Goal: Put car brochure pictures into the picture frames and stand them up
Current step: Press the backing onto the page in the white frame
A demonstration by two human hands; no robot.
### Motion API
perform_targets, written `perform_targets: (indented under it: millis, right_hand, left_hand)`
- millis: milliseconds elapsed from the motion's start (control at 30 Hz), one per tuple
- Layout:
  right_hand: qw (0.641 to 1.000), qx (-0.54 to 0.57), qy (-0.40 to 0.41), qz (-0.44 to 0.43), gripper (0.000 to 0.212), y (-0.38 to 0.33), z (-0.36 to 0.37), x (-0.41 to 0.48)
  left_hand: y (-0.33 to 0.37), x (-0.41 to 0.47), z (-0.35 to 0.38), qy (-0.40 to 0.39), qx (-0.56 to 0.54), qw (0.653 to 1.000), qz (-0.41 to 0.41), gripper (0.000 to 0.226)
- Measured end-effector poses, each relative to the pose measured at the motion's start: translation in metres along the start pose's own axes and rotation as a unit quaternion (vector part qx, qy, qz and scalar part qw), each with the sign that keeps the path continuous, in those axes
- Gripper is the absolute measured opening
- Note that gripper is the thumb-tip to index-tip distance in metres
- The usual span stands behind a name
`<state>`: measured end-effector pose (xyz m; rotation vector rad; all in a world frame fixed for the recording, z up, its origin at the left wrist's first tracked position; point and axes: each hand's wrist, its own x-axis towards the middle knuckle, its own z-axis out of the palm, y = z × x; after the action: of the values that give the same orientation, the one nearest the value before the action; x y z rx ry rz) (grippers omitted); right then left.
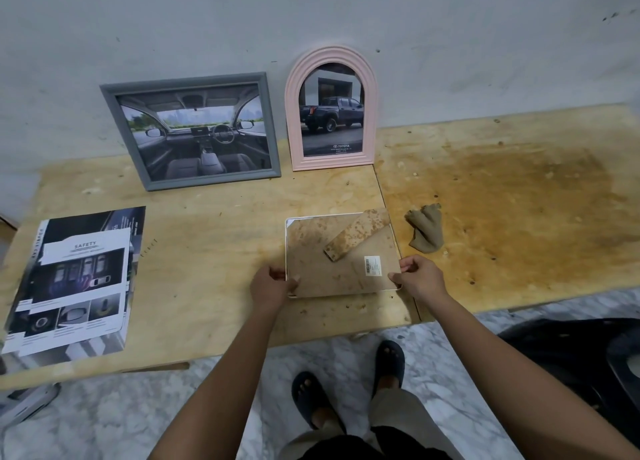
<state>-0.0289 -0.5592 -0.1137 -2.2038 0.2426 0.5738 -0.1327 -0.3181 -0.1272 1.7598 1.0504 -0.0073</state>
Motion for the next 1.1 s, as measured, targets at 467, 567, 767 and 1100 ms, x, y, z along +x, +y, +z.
perform_targets:
  millis: [467, 567, 767, 1100]
  right_hand:
    - [0.972, -0.210, 0.008, -0.109, 0.065, -0.008, 0.042, -0.028]
    - [0.966, -0.237, -0.014, -0.103, 0.085, -0.010, 0.038, -0.028]
    - [0.924, -0.351, -0.065, -0.138, 0.086, -0.027, 0.063, -0.039]
    - [0.892, -0.404, -0.123, -0.160, 0.069, -0.043, 0.058, -0.039]
  left_hand:
    - [0.015, -0.007, 0.025, -0.028, 0.139, 0.982, 0.127, 0.070]
    - [0.011, -0.005, 0.020, -0.054, 0.175, 0.974, 0.134, 0.083]
    - [0.007, -0.012, 0.026, -0.064, 0.361, 0.916, 0.162, 0.106]
    - [0.004, -0.007, 0.039, -0.125, 0.479, 0.832, 0.250, 0.077]
